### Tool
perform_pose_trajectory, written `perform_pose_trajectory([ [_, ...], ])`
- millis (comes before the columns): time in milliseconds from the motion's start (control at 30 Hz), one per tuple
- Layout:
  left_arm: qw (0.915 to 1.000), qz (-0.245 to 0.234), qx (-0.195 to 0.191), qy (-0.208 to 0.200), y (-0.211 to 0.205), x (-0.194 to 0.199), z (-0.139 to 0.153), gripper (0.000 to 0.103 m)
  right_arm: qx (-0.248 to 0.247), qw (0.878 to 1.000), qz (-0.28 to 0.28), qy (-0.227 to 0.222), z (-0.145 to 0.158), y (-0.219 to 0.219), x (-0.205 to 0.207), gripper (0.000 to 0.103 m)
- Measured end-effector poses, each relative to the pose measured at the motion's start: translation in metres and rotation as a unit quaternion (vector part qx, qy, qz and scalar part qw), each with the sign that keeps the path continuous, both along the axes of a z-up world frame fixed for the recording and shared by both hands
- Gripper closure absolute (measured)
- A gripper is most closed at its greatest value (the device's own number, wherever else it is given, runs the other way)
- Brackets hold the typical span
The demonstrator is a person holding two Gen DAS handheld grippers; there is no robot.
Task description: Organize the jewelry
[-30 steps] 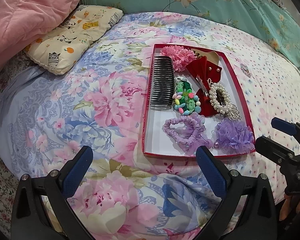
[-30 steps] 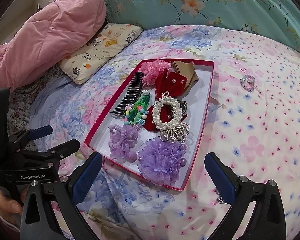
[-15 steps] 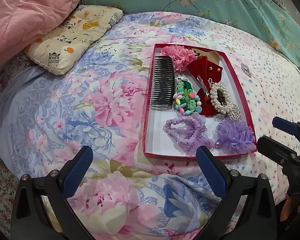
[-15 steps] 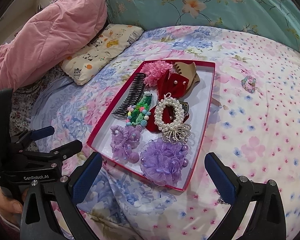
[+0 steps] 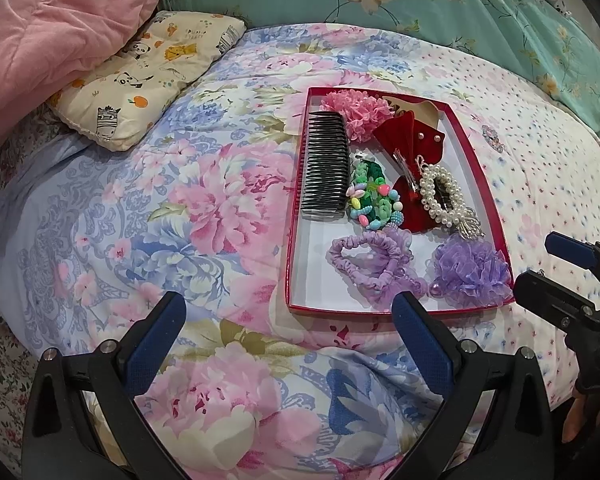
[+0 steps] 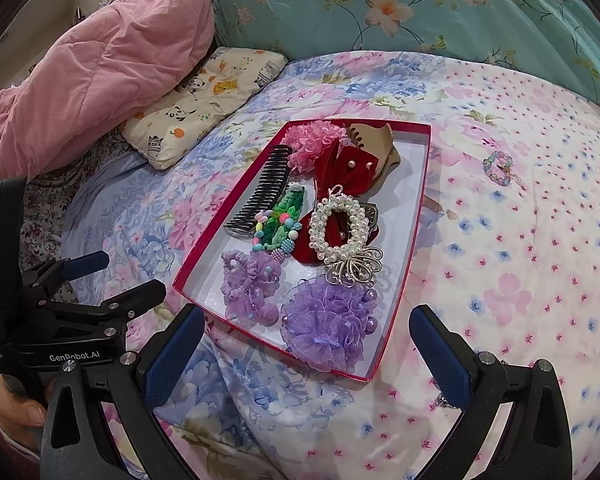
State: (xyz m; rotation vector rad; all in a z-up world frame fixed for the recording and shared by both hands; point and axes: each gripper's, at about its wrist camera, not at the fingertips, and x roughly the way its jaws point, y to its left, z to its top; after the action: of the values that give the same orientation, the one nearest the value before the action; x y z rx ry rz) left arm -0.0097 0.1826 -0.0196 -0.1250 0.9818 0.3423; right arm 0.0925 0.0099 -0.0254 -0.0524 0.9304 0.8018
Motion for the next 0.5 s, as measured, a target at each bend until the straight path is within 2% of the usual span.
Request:
perform_pose_trajectory([
  [500,1.0000,-0.001,-0.002,0.000,-0.0008,0.0005,0.0011,0.000,0.000,1.000,-0.002,-0.001,0.0007,-0.0015,0.0007,0.000],
])
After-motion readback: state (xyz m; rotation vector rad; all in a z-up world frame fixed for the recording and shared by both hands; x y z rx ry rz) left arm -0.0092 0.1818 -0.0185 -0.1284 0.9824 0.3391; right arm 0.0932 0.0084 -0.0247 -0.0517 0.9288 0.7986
